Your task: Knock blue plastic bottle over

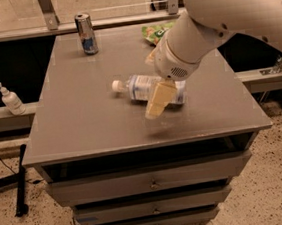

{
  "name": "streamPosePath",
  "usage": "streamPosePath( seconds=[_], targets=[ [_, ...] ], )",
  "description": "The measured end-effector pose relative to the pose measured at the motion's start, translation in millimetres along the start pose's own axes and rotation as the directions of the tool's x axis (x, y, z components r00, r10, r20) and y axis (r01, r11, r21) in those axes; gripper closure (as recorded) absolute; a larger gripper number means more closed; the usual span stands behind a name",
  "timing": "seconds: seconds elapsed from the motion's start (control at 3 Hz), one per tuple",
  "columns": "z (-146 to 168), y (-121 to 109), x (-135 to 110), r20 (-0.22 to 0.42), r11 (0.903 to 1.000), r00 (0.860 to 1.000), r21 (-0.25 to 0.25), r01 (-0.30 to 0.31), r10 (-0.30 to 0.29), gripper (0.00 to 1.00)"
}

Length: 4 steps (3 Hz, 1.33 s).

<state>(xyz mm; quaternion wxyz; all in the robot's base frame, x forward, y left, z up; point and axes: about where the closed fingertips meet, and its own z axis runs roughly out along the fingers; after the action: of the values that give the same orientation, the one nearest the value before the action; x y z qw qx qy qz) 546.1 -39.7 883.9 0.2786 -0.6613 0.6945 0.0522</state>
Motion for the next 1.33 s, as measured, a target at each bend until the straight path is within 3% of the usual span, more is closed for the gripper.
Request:
streamPosePath(
  seconds=[0.33, 0.67, 1.0, 1.33],
  targets=[
    [-10, 0, 1, 0.019, 0.9998, 1.000, -0.009, -0.017, 0.017, 0.00],
    [-35, -2, 18, 0.055, 0.9982, 0.997, -0.009, -0.060, 0.060, 0.00],
    [-75, -4, 53, 0.108, 0.9919, 0.986, 0.007, -0.127, 0.125, 0.00],
    [-120, -8, 97, 0.218, 0.9791, 0.957, 0.031, -0.201, 0.190, 0.00]
  ],
)
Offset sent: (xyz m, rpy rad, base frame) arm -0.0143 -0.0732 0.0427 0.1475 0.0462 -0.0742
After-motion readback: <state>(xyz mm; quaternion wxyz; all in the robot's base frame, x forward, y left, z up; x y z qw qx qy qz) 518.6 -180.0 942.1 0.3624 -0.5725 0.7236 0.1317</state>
